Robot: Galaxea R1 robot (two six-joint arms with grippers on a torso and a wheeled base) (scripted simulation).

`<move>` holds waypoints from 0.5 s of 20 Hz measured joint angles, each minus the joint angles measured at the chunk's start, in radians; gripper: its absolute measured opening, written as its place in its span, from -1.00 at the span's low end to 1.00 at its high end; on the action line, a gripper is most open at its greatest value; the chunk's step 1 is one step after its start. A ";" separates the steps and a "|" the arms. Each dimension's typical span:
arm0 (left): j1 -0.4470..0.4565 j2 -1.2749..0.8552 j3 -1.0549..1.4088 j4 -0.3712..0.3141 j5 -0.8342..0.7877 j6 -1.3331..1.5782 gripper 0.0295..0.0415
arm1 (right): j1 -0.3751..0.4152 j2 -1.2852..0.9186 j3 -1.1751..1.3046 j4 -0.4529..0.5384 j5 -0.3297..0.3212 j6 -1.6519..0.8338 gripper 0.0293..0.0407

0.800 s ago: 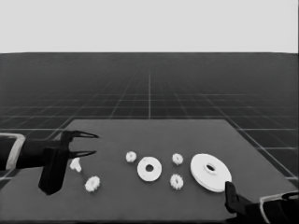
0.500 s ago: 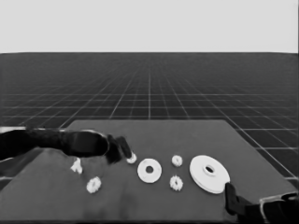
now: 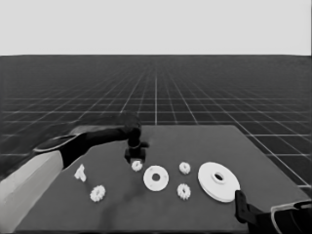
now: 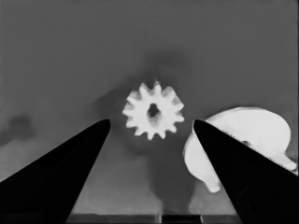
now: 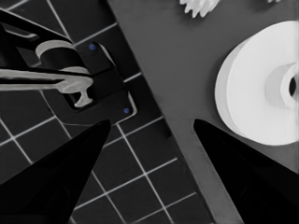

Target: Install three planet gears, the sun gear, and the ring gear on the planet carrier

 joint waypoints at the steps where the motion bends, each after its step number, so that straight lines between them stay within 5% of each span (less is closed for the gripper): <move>1: 0.027 0.013 -0.036 0.017 -0.018 0.017 0.49 | 0.000 0.000 0.000 0.000 0.000 0.000 0.61; 8: 0.058 0.036 -0.095 0.035 -0.045 0.045 0.50 | 0.000 0.000 0.000 0.000 0.000 0.000 0.61; 10: 0.058 0.035 -0.097 0.036 -0.046 0.045 -0.66 | 0.000 0.000 0.000 0.000 0.000 0.000 0.61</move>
